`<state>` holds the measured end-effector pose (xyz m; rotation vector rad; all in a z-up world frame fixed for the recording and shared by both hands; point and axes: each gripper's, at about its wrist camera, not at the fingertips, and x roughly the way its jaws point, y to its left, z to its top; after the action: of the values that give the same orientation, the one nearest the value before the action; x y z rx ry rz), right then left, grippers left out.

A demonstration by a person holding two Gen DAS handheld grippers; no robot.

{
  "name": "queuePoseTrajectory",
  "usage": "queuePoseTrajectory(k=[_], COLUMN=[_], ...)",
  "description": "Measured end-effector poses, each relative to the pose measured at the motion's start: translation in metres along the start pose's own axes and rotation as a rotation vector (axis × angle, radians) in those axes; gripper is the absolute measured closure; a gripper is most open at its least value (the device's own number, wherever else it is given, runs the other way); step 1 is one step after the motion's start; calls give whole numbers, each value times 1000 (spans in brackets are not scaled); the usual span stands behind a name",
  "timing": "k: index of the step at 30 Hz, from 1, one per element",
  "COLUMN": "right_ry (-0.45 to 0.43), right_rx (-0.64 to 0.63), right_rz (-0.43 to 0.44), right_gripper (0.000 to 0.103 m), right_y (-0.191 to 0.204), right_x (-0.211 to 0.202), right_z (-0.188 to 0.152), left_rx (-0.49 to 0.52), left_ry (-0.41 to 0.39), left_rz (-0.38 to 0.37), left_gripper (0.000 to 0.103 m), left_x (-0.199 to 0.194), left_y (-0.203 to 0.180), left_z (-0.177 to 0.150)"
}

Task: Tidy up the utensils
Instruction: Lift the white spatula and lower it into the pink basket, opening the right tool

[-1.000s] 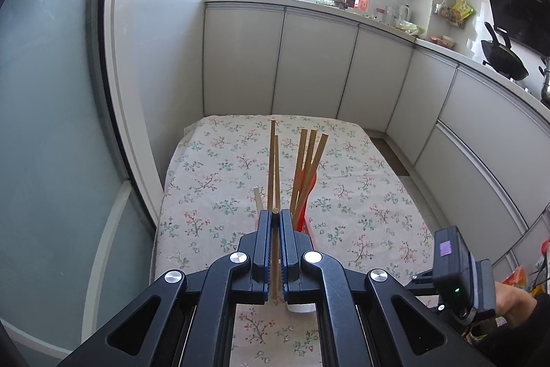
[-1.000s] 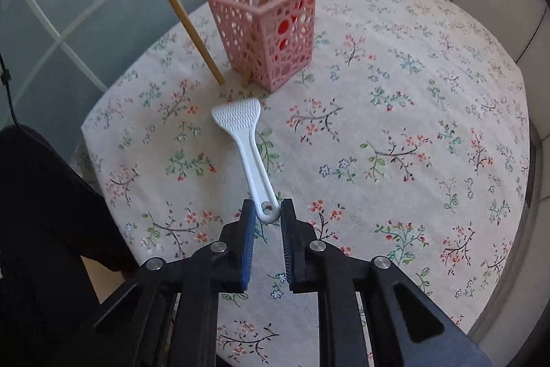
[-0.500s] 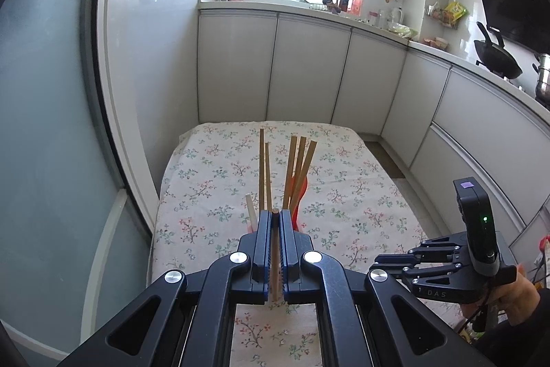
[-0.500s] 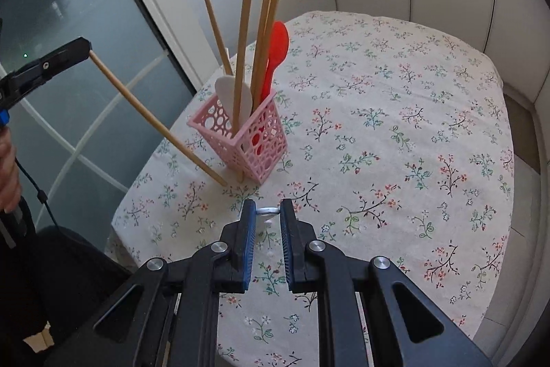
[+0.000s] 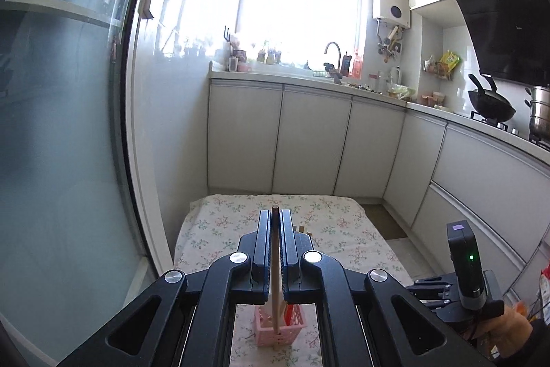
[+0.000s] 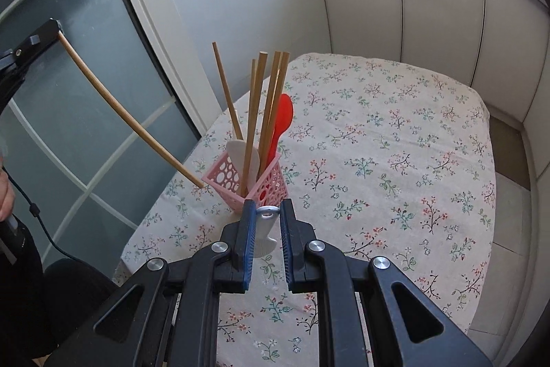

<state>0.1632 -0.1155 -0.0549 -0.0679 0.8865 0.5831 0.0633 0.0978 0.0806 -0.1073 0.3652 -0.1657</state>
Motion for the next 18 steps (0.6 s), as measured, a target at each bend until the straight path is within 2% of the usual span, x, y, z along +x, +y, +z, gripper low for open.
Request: queuePoseTrajectory(k=[4,10,12,18], right_ry=[-16,-66,-83,-126], right_rx=[-2,2,2,11], right_rz=[-4,-2,-3,2], right_gripper=[88,88,88,88], right_y=[1,2,3,5], right_x=[-4,-17,-21,-26], right_z=[7,21,25,38], left_rx=[24,22,21,17], left_ry=[10,6,24,139], left_rz=[38,39,39,46], left_gripper=[99,99,99,99], left_x=[23,44,51,87], left_y=[0,0,0,4], left_z=[2,2,2,-9])
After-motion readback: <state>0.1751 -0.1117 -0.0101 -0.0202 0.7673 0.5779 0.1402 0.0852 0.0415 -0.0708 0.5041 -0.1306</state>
